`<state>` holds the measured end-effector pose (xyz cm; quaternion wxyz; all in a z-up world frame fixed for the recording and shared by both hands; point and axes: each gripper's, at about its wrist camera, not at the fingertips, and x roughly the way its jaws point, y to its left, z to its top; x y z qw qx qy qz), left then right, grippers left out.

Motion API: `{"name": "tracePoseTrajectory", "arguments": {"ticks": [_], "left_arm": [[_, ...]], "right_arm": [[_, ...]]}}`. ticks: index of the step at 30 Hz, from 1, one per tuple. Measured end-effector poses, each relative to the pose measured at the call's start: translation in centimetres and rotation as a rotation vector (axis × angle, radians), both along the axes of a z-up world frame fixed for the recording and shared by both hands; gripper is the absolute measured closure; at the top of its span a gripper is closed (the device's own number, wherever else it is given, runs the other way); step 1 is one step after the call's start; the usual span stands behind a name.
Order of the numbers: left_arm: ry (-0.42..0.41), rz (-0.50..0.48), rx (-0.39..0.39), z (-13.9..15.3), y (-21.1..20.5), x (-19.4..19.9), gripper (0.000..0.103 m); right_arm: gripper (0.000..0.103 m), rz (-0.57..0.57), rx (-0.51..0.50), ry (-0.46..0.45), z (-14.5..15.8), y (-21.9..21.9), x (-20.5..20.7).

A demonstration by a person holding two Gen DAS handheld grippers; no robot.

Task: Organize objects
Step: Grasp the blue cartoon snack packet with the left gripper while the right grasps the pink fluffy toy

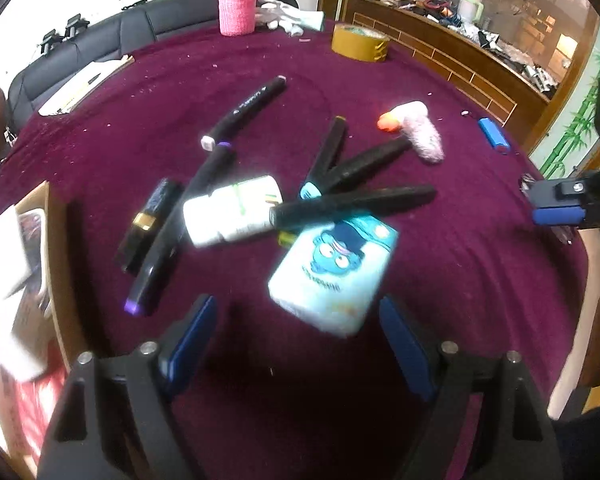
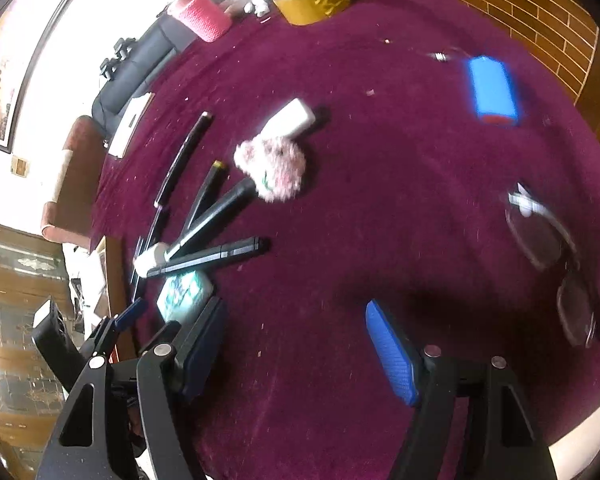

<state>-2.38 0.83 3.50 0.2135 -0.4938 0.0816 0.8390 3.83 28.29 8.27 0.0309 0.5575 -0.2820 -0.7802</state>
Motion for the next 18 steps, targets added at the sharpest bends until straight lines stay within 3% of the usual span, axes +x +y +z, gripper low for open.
{"name": "tracePoseTrajectory", "arguments": {"ticks": [4,11,15,18], "left_arm": [[-0.021,-0.025,-0.04,-0.8,1.1,-1.2,0.021],[0.007,-0.046,-0.107,-1.8,3.3,-1.9,0.011],[0.029,-0.018,-0.09,-1.9,4.0,-2.6,0.011],[0.051,0.014,-0.069,-1.9,4.0,-2.5,0.019]], "right_arm": [[0.024,0.053,0.035,0.012,0.3,0.6,-3.3],[0.02,0.201,0.134,0.02,-0.5,-0.6,-10.3],[0.021,0.253,0.186,0.0,-2.1,-1.1,-12.4],[0.038,0.296,0.173,0.012,-2.9,-1.7,-13.0]]}}
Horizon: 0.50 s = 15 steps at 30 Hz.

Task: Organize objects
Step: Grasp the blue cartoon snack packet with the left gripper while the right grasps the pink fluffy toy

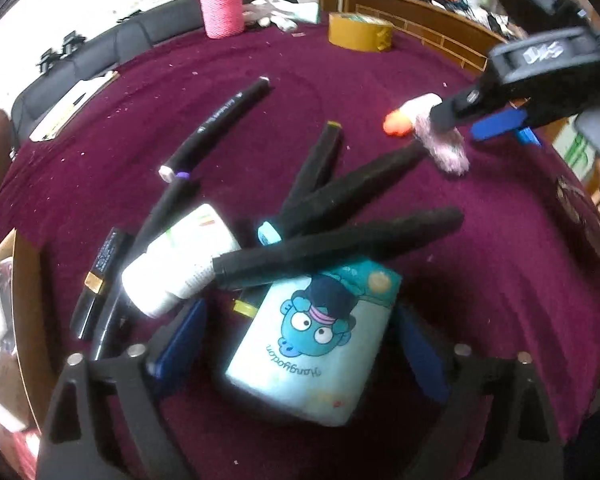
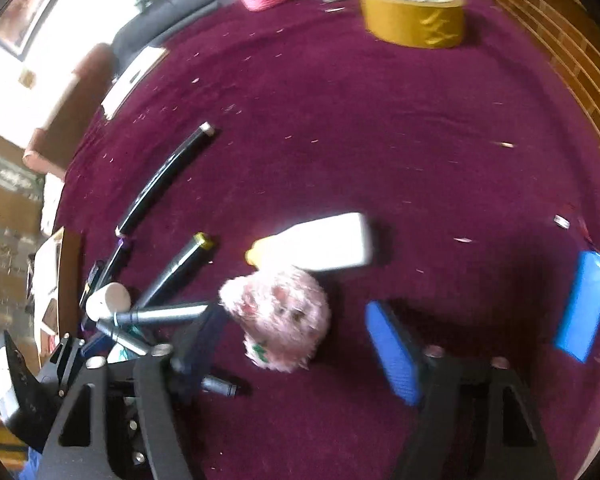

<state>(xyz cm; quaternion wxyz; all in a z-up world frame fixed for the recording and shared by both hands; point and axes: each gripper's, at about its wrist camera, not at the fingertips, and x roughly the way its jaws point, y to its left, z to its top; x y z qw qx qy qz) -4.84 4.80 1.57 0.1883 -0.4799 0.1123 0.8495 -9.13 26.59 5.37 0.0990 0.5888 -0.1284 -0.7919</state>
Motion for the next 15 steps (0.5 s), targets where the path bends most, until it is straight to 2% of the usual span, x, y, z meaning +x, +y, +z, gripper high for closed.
{"name": "tracePoseTrajectory", "arguments": {"ticks": [2,8,15], "left_arm": [[0.029,0.01,0.01,0.3,0.1,0.6,0.035],[0.045,0.065,0.05,0.5,-0.3,1.9,0.048],[0.002,0.118,0.152,1.4,-2.2,2.8,0.051]], "right_arm": [[0.061,0.023,0.014,0.015,-0.2,-0.5,0.1],[0.063,0.022,0.005,0.051,0.9,-0.9,1.7],[0.063,0.018,-0.032,0.073,2.5,-1.8,5.4]]}}
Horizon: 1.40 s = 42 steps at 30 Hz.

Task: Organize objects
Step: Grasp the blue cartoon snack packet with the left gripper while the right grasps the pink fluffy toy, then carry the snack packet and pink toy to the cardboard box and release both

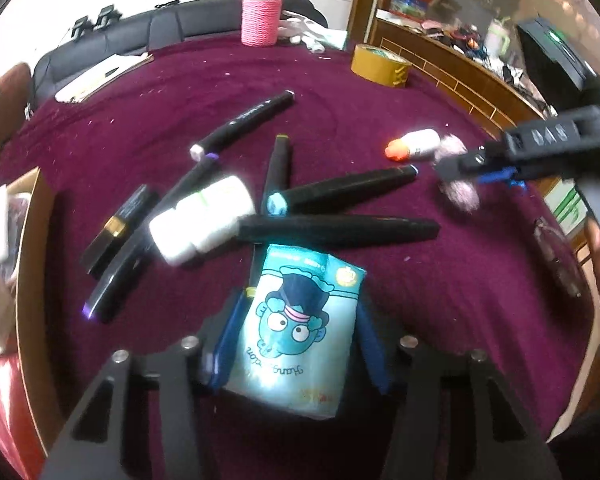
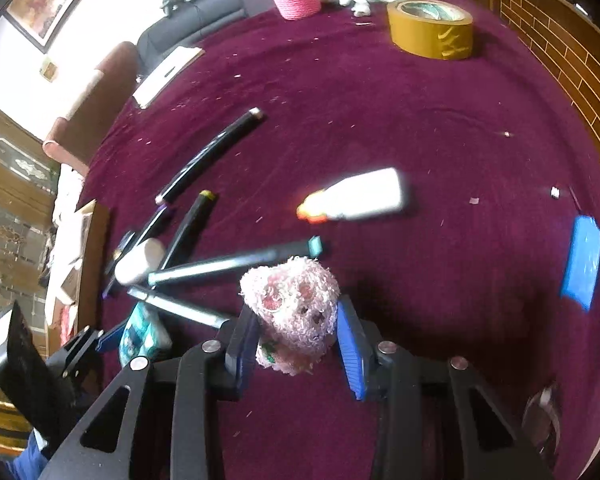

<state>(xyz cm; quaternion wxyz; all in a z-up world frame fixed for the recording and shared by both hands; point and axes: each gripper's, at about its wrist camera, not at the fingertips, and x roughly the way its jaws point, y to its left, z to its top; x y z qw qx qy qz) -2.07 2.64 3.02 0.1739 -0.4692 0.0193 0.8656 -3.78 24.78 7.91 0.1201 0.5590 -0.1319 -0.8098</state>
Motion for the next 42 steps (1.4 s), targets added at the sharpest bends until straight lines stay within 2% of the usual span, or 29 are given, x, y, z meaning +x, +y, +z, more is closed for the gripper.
{"name": "tracePoseTrajectory", "arguments": {"ticks": [7,13,23,28,32,34,36,37,40,41,42], "left_arm": [[0.031,-0.013,0.034,1.9,-0.9,2.2,0.051],[0.07,-0.019,0.025,3.4,-2.0,3.9,0.051],[0.111,0.056,0.058,5.4,-7.5,7.0,0.051],[0.07,0.068,0.089,4.6,-9.4,8.0,0.05],[0.043,0.049,0.164,4.7,-10.3,8.5,0.049],[0.017,-0.004,0.197,4.5,-9.8,8.9,0.049],[0.039,-0.012,0.172,4.6,-9.3,9.5,0.049],[0.025,-0.027,0.185,4.4,-9.2,9.6,0.049],[-0.087,-0.123,0.334,3.7,-9.0,9.5,0.049],[-0.125,-0.163,0.363,3.2,-8.6,9.7,0.053],[-0.096,-0.163,0.32,3.1,-8.2,10.0,0.055]], "right_arm": [[0.063,0.021,-0.02,0.017,1.0,-2.5,3.1],[0.062,0.059,-0.035,0.033,1.8,-5.6,4.3],[0.062,0.174,-0.029,0.059,2.9,-13.5,4.3],[0.062,0.205,-0.033,0.042,2.7,-15.8,4.0],[0.062,0.214,-0.036,0.042,2.7,-16.5,3.9],[0.062,0.216,-0.037,0.041,2.7,-16.7,3.9],[0.062,0.223,-0.037,0.04,2.7,-16.9,4.0],[0.062,0.223,-0.038,0.039,2.7,-16.9,4.0],[0.062,0.212,-0.047,0.031,2.5,-16.5,4.1],[0.062,0.209,-0.045,0.03,2.4,-16.4,4.2],[0.062,0.205,-0.045,0.026,2.3,-16.2,4.3]]}}
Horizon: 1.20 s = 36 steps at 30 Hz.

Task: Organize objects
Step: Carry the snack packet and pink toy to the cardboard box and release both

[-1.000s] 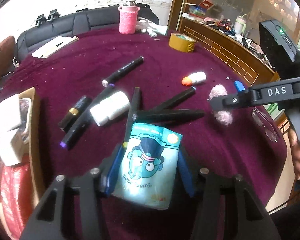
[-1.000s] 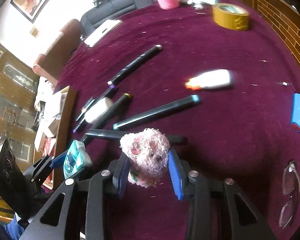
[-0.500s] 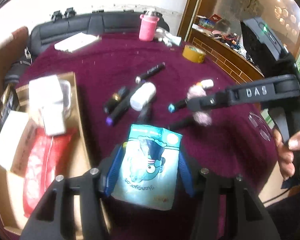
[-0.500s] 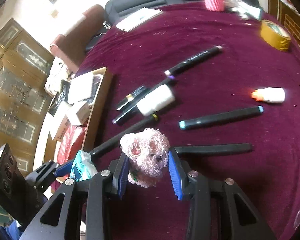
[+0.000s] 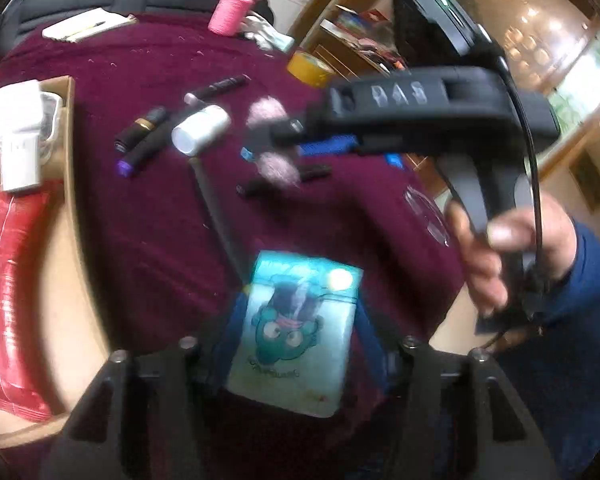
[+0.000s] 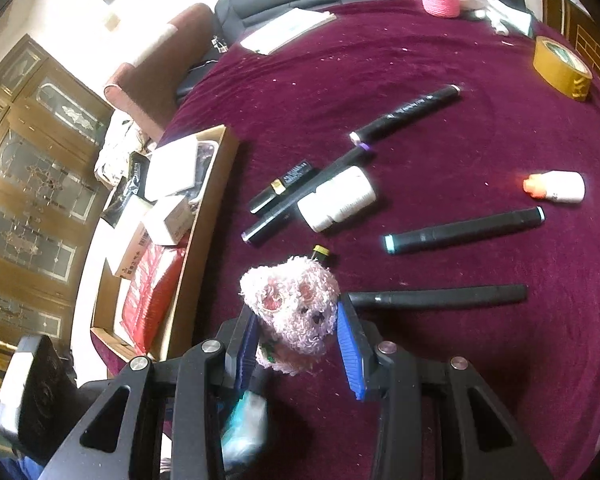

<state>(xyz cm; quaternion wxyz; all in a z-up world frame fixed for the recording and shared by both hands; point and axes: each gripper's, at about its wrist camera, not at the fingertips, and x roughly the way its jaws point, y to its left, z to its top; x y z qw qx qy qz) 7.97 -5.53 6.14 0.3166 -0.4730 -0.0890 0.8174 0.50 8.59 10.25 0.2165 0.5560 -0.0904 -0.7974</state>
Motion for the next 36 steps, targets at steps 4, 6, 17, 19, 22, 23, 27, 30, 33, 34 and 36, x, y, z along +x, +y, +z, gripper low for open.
{"name": "tracePoseTrajectory", "arguments": {"ticks": [4,6,17,19,22,23,27,30,33,34,36], "left_arm": [[0.025,-0.018,-0.08,-0.4,0.7,0.5,0.07],[0.026,-0.012,-0.067,-0.2,0.4,0.5,0.07],[-0.01,-0.087,-0.191,-1.5,3.8,0.5,0.041],[-0.035,-0.097,-0.22,-2.3,4.7,0.3,0.041],[-0.051,-0.092,-0.31,-3.6,6.1,0.0,0.041],[-0.027,-0.094,-0.33,-3.5,6.6,0.0,0.041],[0.027,-0.077,-0.407,-3.7,7.7,-0.4,0.056],[0.022,-0.054,-0.376,-3.5,7.2,-0.8,0.062],[0.025,-0.015,-0.314,-2.7,5.9,-1.2,0.062],[0.03,-0.002,-0.266,-2.1,5.3,-1.2,0.062],[0.051,0.019,-0.223,-1.2,4.6,-1.3,0.062]], "right_arm": [[0.062,-0.014,-0.002,-0.006,-0.2,0.7,0.3],[0.062,-0.021,-0.004,-0.007,-0.2,1.0,0.4],[0.061,-0.061,-0.004,-0.022,-0.6,3.0,1.0],[0.061,-0.071,-0.005,-0.027,-0.7,3.6,1.1],[0.061,-0.085,-0.007,-0.032,-0.9,4.4,1.2],[0.061,-0.087,-0.006,-0.032,-0.9,4.7,1.2],[0.061,-0.094,-0.006,-0.032,-0.9,5.3,1.4],[0.061,-0.094,-0.007,-0.034,-1.0,5.4,1.6],[0.061,-0.092,-0.009,-0.029,-0.9,5.3,1.6],[0.061,-0.091,-0.009,-0.026,-0.8,5.1,1.5],[0.061,-0.083,-0.008,-0.023,-0.6,4.6,1.5]]}}
